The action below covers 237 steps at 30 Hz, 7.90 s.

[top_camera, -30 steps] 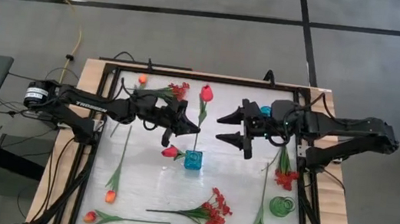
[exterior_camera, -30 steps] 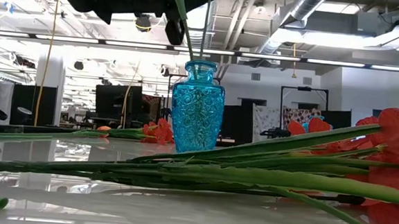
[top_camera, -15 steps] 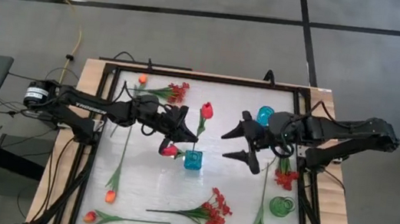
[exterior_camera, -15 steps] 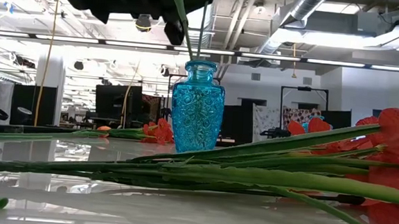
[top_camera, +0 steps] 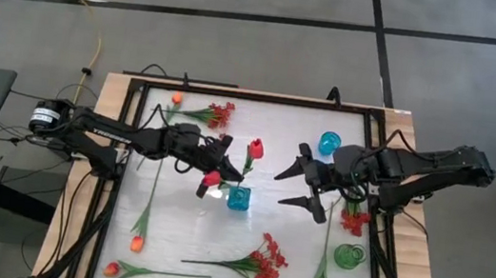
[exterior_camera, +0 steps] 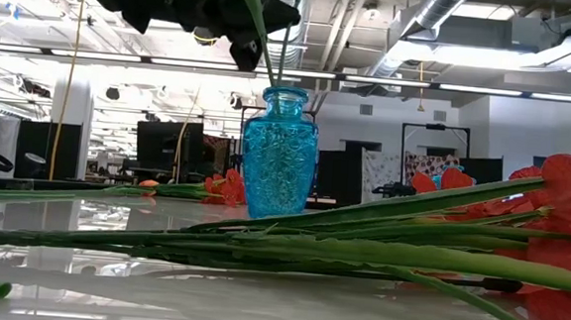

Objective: Sort flowers into vase by color
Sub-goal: Put the top pink flower into the bottom blue vase, then put the pink flower into the bottom blue vase

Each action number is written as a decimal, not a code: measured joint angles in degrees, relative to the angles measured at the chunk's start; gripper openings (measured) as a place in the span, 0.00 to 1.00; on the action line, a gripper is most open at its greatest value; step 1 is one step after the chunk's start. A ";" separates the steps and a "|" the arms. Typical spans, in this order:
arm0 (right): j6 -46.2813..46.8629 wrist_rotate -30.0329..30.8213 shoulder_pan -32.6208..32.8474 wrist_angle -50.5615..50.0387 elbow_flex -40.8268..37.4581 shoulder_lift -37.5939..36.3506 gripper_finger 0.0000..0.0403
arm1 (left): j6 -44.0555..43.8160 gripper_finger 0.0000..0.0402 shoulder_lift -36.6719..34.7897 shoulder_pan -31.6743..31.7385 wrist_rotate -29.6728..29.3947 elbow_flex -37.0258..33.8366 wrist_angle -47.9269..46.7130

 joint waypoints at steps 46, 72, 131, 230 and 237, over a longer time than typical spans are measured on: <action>-26.32 -5.30 12.73 -43.16 -0.22 14.67 0.75 | 19.59 0.35 -4.85 1.88 -4.37 28.42 -68.76; -22.13 -6.97 13.00 -42.51 -0.22 14.67 0.75 | 25.11 0.35 -4.85 -1.03 12.02 28.61 -82.10; -17.49 -10.90 33.90 -34.00 5.06 39.31 0.75 | 30.43 0.35 -6.67 10.76 20.87 45.05 -112.66; -14.37 22.02 38.30 -46.95 15.61 41.04 0.08 | 27.77 0.35 -12.87 12.41 23.93 45.00 -111.36; -5.05 22.00 30.46 -39.13 17.03 26.18 0.06 | 28.45 0.35 -12.87 12.44 23.93 45.00 -111.21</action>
